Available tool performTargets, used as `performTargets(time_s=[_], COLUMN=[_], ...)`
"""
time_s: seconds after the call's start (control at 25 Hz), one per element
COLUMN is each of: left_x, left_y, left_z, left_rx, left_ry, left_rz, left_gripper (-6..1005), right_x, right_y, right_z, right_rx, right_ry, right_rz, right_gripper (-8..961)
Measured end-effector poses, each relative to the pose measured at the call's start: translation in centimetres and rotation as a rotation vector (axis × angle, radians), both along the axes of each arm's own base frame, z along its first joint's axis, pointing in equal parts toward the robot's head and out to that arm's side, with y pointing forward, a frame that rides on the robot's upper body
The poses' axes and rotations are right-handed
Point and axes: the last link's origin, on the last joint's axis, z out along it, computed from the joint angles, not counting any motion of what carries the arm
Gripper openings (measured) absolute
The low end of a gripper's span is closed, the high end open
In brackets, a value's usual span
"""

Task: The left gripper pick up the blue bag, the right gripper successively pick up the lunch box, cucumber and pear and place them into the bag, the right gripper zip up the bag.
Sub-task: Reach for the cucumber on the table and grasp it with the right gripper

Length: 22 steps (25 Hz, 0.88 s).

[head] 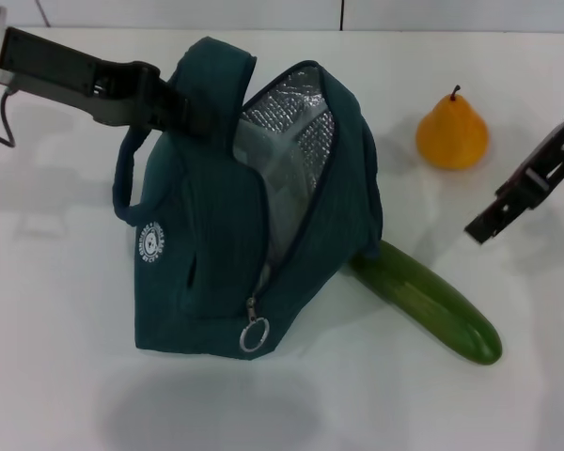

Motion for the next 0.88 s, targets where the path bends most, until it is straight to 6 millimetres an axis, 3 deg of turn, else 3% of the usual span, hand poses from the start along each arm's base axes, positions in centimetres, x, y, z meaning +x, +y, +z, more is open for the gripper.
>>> performTargets(time_s=[0.44, 0.88], left_x=[0.2, 0.2], left_y=[0.0, 0.1], left_z=[-0.1, -0.1], left_rx=[-0.002, -0.002], left_ry=[0.000, -0.001], left_rz=[-0.005, -0.007], left_gripper=[45, 45], right_x=[1.8, 2.1], right_y=[-0.7, -1.3], right_z=[-4.4, -6.4], right_rx=[-0.030, -0.065], right_ry=[-0.062, -0.035], right_rz=[0.054, 0.057], right_gripper=[722, 722])
